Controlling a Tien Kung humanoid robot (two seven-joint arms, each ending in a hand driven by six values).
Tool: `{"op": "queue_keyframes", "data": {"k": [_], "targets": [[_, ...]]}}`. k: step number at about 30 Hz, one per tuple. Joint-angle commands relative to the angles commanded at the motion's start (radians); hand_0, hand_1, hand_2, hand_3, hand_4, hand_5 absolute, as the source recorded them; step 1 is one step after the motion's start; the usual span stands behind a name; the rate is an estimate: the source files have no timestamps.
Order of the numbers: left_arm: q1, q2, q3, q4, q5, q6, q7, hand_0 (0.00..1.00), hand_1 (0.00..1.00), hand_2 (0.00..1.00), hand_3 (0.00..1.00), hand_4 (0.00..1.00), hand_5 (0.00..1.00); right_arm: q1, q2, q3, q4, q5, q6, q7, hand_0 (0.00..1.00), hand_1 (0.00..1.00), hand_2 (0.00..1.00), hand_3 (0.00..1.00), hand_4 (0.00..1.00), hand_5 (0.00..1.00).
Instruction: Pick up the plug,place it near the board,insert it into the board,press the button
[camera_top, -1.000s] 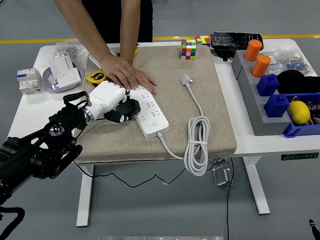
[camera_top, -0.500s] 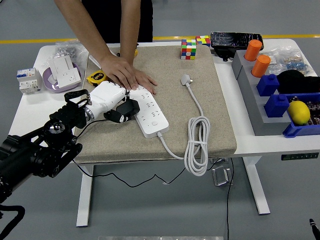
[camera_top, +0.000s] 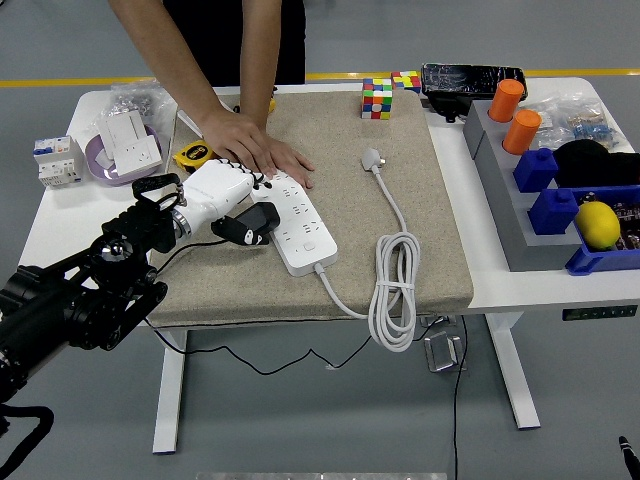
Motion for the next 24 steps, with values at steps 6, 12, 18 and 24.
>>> {"op": "queue_keyframes", "data": {"k": [6, 12, 18, 24], "targets": [[0.004, 0.0, -0.028, -0.005, 0.0, -0.003, -0.003, 0.753, 0.793, 0.747, 0.809, 0.998, 0.554, -0.002, 0.002, 0.002, 0.0, -0.001, 0.0, 0.0, 0.947, 0.886, 0.831, 0.859, 0.998, 0.998], [0.011, -0.001, -0.091, -0.026, 0.0, 0.001, -0.009, 0.758, 0.799, 0.757, 0.812, 0.998, 0.581, -0.003, 0.002, 0.003, -0.001, -0.001, 0.001, 0.0, 0.948, 0.886, 0.831, 0.858, 0.998, 0.998], [0.025, 0.007, -0.153, -0.082, -0.015, -0.016, -0.012, 0.763, 0.804, 0.762, 0.814, 0.998, 0.627, -0.004, 0.004, 0.007, -0.001, -0.002, 0.002, -0.001, 0.947, 0.887, 0.831, 0.858, 0.998, 0.998], [0.032, 0.007, -0.174, -0.114, -0.027, -0.016, -0.009, 0.767, 0.809, 0.765, 0.815, 0.998, 0.638, -0.003, 0.003, 0.008, -0.001, -0.003, 0.001, -0.001, 0.947, 0.887, 0.831, 0.858, 0.998, 0.998]]}}
